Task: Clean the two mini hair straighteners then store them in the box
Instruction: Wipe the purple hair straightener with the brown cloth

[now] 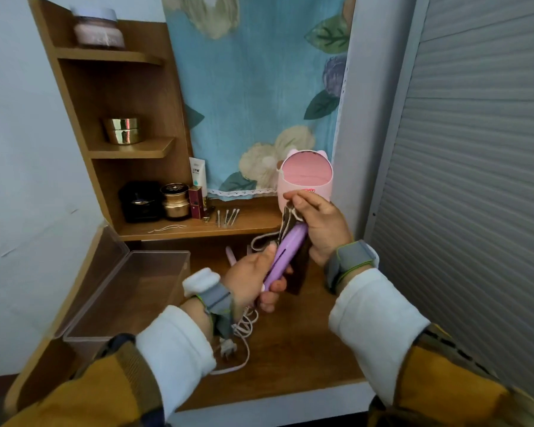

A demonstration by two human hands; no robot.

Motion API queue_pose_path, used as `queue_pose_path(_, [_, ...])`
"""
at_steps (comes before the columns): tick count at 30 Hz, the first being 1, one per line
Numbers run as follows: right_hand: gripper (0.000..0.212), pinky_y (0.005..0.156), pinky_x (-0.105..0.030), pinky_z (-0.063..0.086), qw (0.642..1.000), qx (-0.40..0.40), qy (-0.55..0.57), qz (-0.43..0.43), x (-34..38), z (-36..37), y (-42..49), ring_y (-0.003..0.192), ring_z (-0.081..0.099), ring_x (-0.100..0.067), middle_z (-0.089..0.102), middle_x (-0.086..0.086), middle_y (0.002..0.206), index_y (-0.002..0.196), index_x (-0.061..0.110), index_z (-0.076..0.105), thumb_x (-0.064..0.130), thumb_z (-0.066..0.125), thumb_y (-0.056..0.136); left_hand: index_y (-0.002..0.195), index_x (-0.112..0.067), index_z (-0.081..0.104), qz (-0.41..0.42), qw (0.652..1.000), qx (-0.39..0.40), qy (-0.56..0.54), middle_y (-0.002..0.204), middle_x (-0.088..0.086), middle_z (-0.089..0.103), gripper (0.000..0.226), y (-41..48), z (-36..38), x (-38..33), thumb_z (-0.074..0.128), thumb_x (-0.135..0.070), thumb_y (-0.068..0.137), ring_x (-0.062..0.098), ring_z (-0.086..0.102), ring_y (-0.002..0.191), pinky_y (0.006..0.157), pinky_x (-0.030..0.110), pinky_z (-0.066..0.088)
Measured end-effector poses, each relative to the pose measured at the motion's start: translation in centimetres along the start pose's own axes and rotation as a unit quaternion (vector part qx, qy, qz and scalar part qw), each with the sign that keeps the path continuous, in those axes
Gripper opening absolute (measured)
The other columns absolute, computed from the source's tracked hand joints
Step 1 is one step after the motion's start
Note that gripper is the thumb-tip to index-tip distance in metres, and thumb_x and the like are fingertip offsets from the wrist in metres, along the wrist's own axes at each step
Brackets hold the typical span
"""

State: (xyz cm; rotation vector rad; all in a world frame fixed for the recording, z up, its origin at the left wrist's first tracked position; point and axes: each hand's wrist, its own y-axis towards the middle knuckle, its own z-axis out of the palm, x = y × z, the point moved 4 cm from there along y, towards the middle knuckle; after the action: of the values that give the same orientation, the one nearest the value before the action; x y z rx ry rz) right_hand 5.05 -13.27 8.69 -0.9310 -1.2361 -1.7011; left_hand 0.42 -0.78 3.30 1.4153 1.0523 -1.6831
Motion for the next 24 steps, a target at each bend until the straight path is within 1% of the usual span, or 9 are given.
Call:
queue_pose_path(2, [0.016, 0.062, -0.02, 0.054, 0.989, 0.04, 0.132, 0.047, 0.5, 0.4, -0.1, 0.059, 0.061, -0.009, 0.068, 0.005, 0.066, 0.09, 0.009, 0.065, 0.004, 0.051, 0.092, 0.087, -0.009, 0.051, -0.081, 0.973, 0.099, -0.192, 0.048, -0.001, 0.037, 0.044, -0.1, 0.5, 0.1, 0.031, -0.048, 0.095, 0.005, 0.029, 0.028, 0.035, 0.01, 0.03])
queue_pose_path(4, [0.015, 0.06, -0.024, 0.054, 0.986, 0.035, 0.145, 0.072, 0.3, 0.4, 0.2, 0.053, 0.06, -0.009, 0.066, 0.005, 0.061, 0.087, 0.009, 0.064, 0.004, 0.051, 0.092, 0.087, -0.01, 0.052, -0.088, 0.97, 0.111, -0.198, 0.047, -0.002, 0.036, 0.044, -0.1, 0.7, -0.1, 0.032, -0.048, 0.093, 0.004, 0.028, 0.028, 0.035, 0.009, 0.029])
queue_pose_path(7, [0.022, 0.072, -0.028, 0.047, 0.997, -0.058, -0.055, 0.014, -0.5, 0.0, 0.7, 0.065, 0.057, -0.011, 0.064, 0.005, 0.067, 0.077, 0.016, 0.066, 0.005, 0.053, 0.091, 0.085, -0.012, 0.055, 0.003, 0.999, -0.036, 0.03, 0.048, -0.001, 0.044, 0.046, 0.4, 0.2, -0.2, 0.029, -0.048, 0.097, 0.009, 0.037, 0.03, 0.045, 0.023, 0.041])
queue_pose_path(8, [0.024, 0.076, -0.026, 0.044, 0.986, -0.084, -0.142, -0.017, -0.6, -0.1, 0.8, 0.072, 0.057, -0.014, 0.064, 0.004, 0.072, 0.077, 0.016, 0.067, 0.006, 0.051, 0.092, 0.084, -0.017, 0.056, 0.049, 0.98, -0.095, 0.166, 0.052, 0.001, 0.051, 0.043, 0.3, 0.1, -0.7, 0.027, -0.046, 0.098, 0.011, 0.05, 0.038, 0.061, 0.035, 0.05])
queue_pose_path(10, [0.023, 0.078, -0.019, 0.039, 0.961, -0.127, -0.239, -0.049, -0.3, -0.2, 0.1, 0.086, 0.057, -0.016, 0.064, -0.001, 0.088, 0.092, 0.013, 0.069, 0.012, 0.047, 0.096, 0.094, -0.023, 0.056, 0.12, 0.893, -0.186, 0.392, 0.079, 0.011, 0.068, 0.037, 0.4, 0.0, -1.3, 0.023, -0.038, 0.101, 0.02, 0.067, 0.09, 0.106, 0.053, 0.031])
queue_pose_path(12, [0.028, 0.087, -0.019, 0.039, 0.964, -0.136, -0.227, -0.029, -0.2, -0.1, -0.7, 0.103, 0.056, -0.018, 0.063, -0.005, 0.11, 0.115, 0.013, 0.063, 0.022, 0.041, 0.099, 0.118, -0.02, 0.055, 0.132, 0.865, -0.217, 0.433, 0.112, 0.014, 0.066, 0.04, 0.4, 0.4, -1.6, 0.021, -0.033, 0.102, 0.034, 0.047, 0.125, 0.115, 0.05, 0.013])
queue_pose_path(16, [0.048, 0.101, -0.018, 0.03, 0.982, -0.034, -0.185, 0.029, -1.2, 2.2, -2.5, 0.132, 0.039, -0.025, 0.04, -0.008, 0.145, 0.147, 0.02, 0.026, 0.027, 0.036, 0.101, 0.13, -0.018, 0.051, 0.153, 0.897, -0.262, 0.321, 0.131, 0.009, 0.056, 0.04, 0.7, 0.5, -2.5, 0.024, -0.027, 0.103, 0.027, 0.044, 0.128, 0.115, 0.041, 0.021])
queue_pose_path(21, [0.058, 0.116, -0.03, 0.02, 0.978, 0.059, -0.2, 0.022, -2.3, 3.6, -4.0, 0.142, 0.023, -0.018, 0.021, -0.005, 0.156, 0.151, 0.022, 0.009, 0.022, 0.038, 0.1, 0.14, -0.018, 0.041, 0.157, 0.92, -0.226, 0.279, 0.146, 0.002, 0.042, 0.043, 2.4, -1.0, -1.6, 0.038, -0.012, 0.098, 0.02, 0.041, 0.133, 0.113, 0.05, 0.024])
queue_pose_path(24, [0.058, 0.115, -0.032, 0.024, 0.971, 0.073, -0.223, 0.052, -3.0, 3.4, -4.2, 0.141, 0.028, -0.021, 0.027, -0.006, 0.155, 0.151, 0.025, 0.007, 0.03, 0.036, 0.101, 0.134, -0.007, 0.048, 0.144, 0.964, -0.197, -0.107, 0.14, 0.017, 0.047, 0.038, 1.4, -0.1, -1.8, 0.037, -0.012, 0.098, 0.031, 0.047, 0.127, 0.113, 0.049, 0.028])
